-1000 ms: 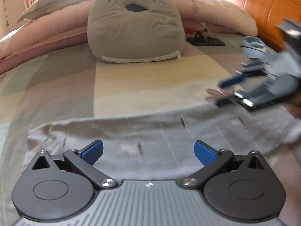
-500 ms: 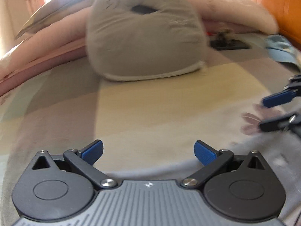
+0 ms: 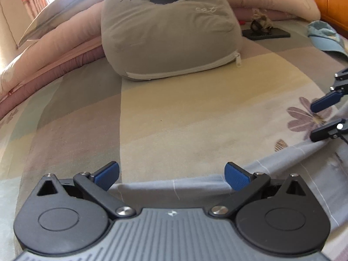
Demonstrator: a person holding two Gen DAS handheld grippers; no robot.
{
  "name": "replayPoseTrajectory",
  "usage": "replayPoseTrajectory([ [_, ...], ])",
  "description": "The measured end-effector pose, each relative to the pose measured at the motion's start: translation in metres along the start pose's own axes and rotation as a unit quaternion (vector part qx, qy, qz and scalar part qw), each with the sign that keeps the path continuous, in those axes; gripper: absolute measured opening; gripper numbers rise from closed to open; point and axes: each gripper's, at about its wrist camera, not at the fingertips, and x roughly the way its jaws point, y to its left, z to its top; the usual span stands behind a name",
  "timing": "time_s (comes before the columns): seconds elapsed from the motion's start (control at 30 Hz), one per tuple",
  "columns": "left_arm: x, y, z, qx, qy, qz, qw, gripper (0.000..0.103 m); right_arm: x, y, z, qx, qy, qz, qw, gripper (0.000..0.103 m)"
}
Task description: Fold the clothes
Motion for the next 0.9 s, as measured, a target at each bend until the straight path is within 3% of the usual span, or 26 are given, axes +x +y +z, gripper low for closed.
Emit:
replayPoseTrajectory([
  [0.4, -0.013, -0.005, -0.019, -0.004, -0.015, 0.002, 0.9999, 0.102, -0.002, 0.027, -0.010, -0.104, -0.028, -0.004, 0.994, 0.053],
  [0.5, -0.017, -0.007, -0.024, -0.010, -0.019, 0.003, 0.9998, 0.102, -0.002, 0.034, -0.010, -0.139, -0.024, 0.010, 0.990, 0.043],
  [0.57, -0.019, -0.008, -0.028, -0.013, -0.018, 0.002, 0.9997, 0.102, 0.000, 0.036, -0.008, -0.144, -0.016, 0.024, 0.989, 0.027],
  [0.67, -0.022, -0.010, -0.035, -0.022, -0.016, 0.001, 0.9996, 0.102, 0.003, 0.031, -0.001, -0.127, -0.002, 0.054, 0.990, 0.009],
  [0.7, -0.022, -0.009, -0.037, -0.029, -0.014, -0.003, 0.9995, 0.102, 0.003, 0.030, 0.000, -0.124, -0.001, 0.060, 0.990, 0.008],
  [0.8, -0.022, -0.004, -0.045, -0.063, -0.005, -0.016, 0.9979, 0.102, 0.003, 0.029, 0.004, -0.125, -0.023, 0.022, 0.992, 0.004],
  [0.9, -0.024, -0.001, -0.050, -0.079, -0.001, -0.021, 0.9967, 0.102, 0.002, 0.012, 0.017, -0.075, -0.061, -0.035, 0.995, 0.003],
])
